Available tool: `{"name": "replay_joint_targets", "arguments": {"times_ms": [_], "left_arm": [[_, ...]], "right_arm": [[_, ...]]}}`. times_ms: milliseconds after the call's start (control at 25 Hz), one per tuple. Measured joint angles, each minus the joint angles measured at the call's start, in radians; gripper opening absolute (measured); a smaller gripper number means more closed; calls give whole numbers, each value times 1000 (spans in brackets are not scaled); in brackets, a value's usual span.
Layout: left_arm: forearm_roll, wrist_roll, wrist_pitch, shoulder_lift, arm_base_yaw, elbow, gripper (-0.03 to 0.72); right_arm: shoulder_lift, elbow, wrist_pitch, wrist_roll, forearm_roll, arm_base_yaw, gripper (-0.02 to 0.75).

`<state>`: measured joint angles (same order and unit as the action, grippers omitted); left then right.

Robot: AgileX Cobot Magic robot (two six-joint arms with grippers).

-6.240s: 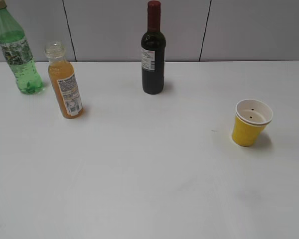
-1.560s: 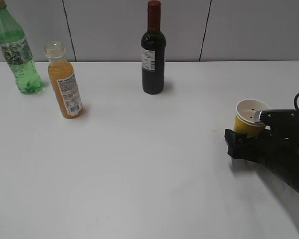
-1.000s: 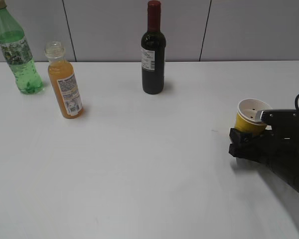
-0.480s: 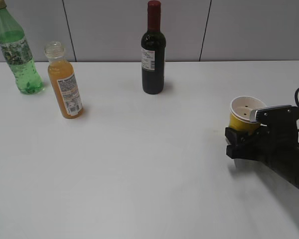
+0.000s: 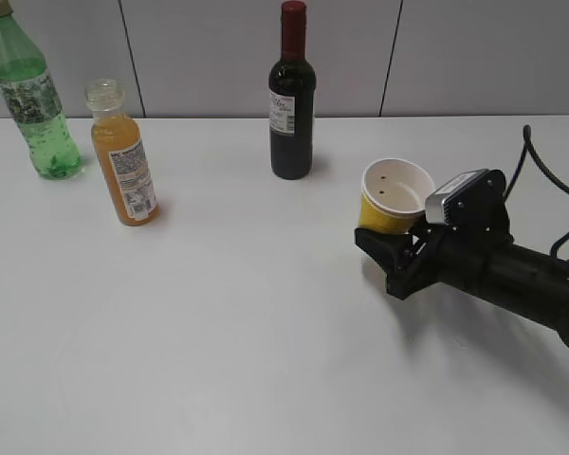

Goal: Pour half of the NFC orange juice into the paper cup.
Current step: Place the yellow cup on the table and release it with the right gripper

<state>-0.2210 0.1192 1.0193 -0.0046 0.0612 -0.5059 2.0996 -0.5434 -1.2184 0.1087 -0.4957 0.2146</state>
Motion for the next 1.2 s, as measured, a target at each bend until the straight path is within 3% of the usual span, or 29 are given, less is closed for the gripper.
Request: {"name": "replay_joint_targets", "arguments": {"times_ms": [160,360,840,1200], "left_arm": [[0,0,0,0,0,0,239],[0,0,0,0,0,0,239],[0,0,0,0,0,0,239],[0,0,0,0,0,0,239]], "right_arm": [[0,-88,0,83,-187,5,457],[2,-182,0,158,-333,47,457],[161,-316,0,198,-362,198,456],[196,-345,55,202,-364,217,456]]}}
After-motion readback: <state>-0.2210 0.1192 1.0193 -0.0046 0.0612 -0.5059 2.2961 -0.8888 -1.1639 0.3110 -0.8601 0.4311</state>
